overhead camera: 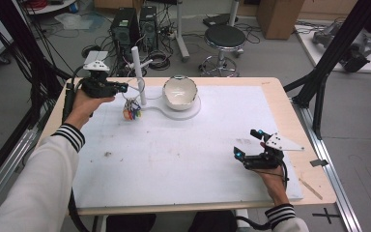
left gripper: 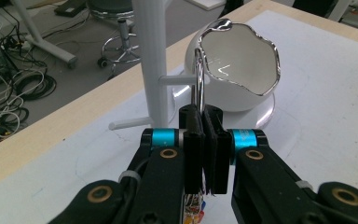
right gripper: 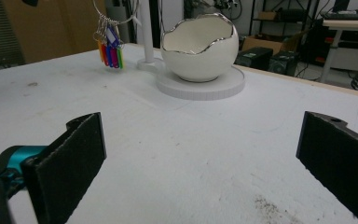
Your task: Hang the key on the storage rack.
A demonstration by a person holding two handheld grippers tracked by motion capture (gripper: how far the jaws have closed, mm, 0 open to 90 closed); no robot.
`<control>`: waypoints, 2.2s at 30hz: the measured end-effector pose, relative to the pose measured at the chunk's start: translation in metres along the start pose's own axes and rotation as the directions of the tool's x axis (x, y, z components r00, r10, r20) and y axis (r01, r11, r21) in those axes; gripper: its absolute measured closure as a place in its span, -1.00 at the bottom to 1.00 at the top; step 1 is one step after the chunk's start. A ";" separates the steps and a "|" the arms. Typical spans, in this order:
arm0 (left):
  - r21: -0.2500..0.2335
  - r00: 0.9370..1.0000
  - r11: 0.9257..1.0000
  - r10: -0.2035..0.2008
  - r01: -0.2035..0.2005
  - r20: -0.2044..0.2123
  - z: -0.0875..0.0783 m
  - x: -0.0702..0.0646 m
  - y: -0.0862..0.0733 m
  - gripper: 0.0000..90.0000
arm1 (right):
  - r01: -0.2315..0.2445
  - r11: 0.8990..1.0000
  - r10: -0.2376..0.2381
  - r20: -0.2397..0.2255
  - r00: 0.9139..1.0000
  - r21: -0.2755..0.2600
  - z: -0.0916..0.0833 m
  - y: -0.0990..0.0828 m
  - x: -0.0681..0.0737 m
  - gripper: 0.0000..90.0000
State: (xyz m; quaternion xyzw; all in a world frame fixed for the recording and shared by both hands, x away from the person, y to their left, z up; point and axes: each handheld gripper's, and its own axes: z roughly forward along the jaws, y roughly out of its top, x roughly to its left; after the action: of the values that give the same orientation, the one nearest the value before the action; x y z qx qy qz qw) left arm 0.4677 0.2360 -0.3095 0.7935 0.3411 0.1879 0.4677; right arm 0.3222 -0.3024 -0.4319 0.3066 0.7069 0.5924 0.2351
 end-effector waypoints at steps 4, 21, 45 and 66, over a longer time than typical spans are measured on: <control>0.004 1.000 1.000 -0.013 0.013 -0.008 0.003 0.004 -0.002 0.93 | -0.011 1.000 0.011 0.009 1.000 0.004 0.001 -0.006 0.000 -0.98; 0.044 0.999 0.999 -0.027 0.029 -0.040 0.020 0.010 -0.009 0.92 | -0.050 0.999 0.050 0.027 0.998 -0.009 -0.002 -0.017 -0.001 -0.98; -0.090 0.999 0.995 -0.036 0.033 -0.038 -0.024 -0.007 -0.056 -0.95 | -0.062 0.998 0.063 0.058 0.996 -0.022 -0.002 -0.017 -0.002 -0.98; -0.368 0.996 0.930 -0.036 0.003 -0.084 -0.082 -0.069 -0.179 -0.96 | -0.030 0.999 0.031 0.058 0.998 -0.017 -0.002 -0.017 0.001 -0.98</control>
State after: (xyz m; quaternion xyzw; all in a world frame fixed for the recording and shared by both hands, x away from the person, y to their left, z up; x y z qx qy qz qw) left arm 0.3033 0.2962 -0.4234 0.6794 0.3284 0.2791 0.5939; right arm 0.3174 -0.3047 -0.4483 0.3325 0.6902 0.5924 0.2493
